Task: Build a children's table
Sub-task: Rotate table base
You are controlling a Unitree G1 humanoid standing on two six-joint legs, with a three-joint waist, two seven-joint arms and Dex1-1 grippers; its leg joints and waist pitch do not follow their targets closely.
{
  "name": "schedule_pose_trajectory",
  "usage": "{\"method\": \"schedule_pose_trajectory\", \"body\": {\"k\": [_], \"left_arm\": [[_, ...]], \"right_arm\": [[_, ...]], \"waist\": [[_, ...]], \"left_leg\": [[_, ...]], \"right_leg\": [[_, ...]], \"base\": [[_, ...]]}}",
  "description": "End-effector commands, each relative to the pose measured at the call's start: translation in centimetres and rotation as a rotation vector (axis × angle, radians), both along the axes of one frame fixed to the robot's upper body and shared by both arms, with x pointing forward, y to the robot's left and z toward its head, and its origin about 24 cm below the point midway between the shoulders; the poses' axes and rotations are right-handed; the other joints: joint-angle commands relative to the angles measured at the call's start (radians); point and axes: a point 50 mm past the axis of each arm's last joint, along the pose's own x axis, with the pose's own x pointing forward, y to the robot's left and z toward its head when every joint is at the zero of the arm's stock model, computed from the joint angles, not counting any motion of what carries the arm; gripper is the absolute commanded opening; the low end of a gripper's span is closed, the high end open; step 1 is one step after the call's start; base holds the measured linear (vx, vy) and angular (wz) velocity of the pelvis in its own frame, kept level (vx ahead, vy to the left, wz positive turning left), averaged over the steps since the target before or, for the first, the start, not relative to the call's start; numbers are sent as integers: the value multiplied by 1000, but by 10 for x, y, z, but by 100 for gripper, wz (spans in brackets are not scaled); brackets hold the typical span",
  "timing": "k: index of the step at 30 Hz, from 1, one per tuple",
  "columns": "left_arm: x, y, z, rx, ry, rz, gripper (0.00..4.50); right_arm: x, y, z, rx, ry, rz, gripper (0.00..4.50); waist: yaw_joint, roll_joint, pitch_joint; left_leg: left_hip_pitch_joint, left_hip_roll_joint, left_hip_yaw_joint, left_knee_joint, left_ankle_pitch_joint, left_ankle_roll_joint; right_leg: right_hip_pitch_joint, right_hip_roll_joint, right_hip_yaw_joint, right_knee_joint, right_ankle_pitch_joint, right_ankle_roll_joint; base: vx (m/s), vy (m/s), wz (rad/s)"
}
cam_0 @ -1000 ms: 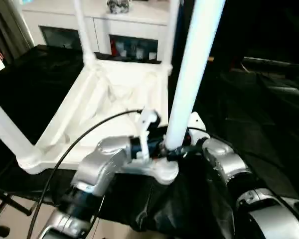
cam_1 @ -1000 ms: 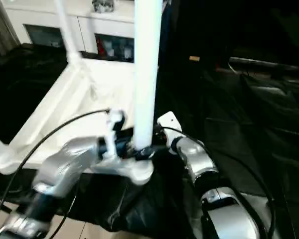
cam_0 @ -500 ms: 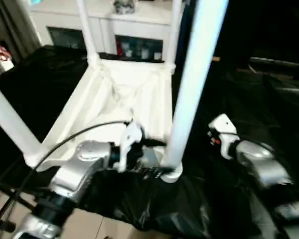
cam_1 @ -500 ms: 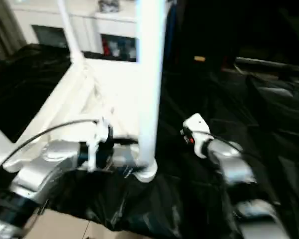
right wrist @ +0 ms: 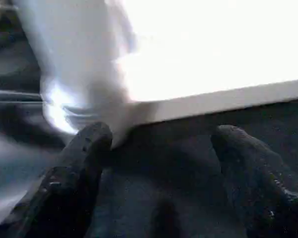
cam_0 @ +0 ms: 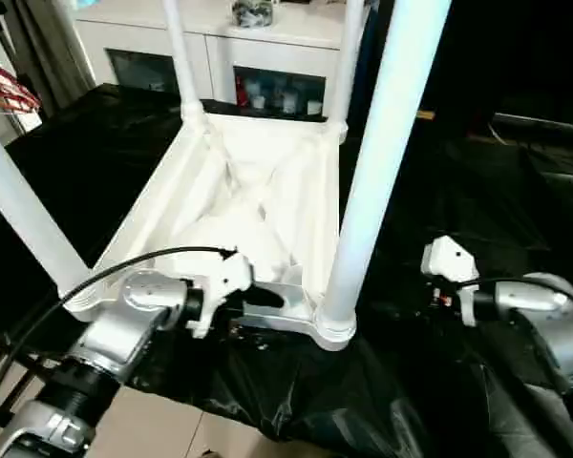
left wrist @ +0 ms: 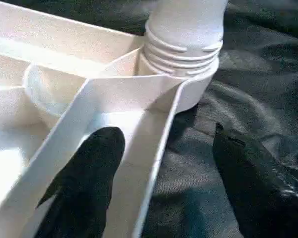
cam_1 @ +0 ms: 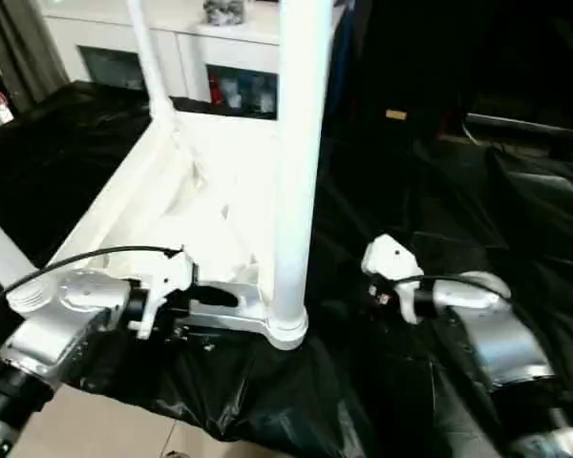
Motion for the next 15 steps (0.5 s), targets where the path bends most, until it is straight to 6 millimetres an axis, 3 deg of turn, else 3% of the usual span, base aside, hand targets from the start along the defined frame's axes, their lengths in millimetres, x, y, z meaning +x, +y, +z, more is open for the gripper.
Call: {"method": "schedule_pose_trajectory", "body": {"k": [1,4,7,10,11,15], "left_arm": [[6,-1,3,13,-16,-17,299],[8,-1,3,12,-13,-21,270],[12,-1,5,11,-11,-28,254],[14,-1,5,12,-11,-33,227],[15,-1,5,15,-7,-41,223],[16,-1,5,25,-4,-52,188]], "right_arm": [[-6,2,7,22,42,45,400],[-9,2,8,27,67,56,440],[-13,3,9,29,96,67,444],[-14,3,9,29,105,68,450],[-16,3,10,28,111,67,450],[-17,2,10,24,113,62,450]], "waist": [[6,0,-60],[7,-1,-60],[9,3,-61],[9,-1,-61],[10,5,-63],[10,3,-63]], "left_leg": [[14,53,-26,-77,-328,37],[14,53,-27,-77,-329,33],[14,52,-27,-76,-319,30],[10,50,-26,-75,-310,34],[13,51,-27,-74,-311,32],[10,52,-27,-75,-300,32]], "right_leg": [[44,-54,44,-84,-390,-189],[44,-57,44,-86,-404,-186],[44,-58,44,-85,-398,-187],[46,-56,43,-87,-391,-187],[45,-58,43,-85,-385,-190],[48,-58,43,-81,-349,-203]], "base": [[0,0,0],[0,0,0],[0,0,0],[0,0,0],[0,0,0],[0,0,0]]}}
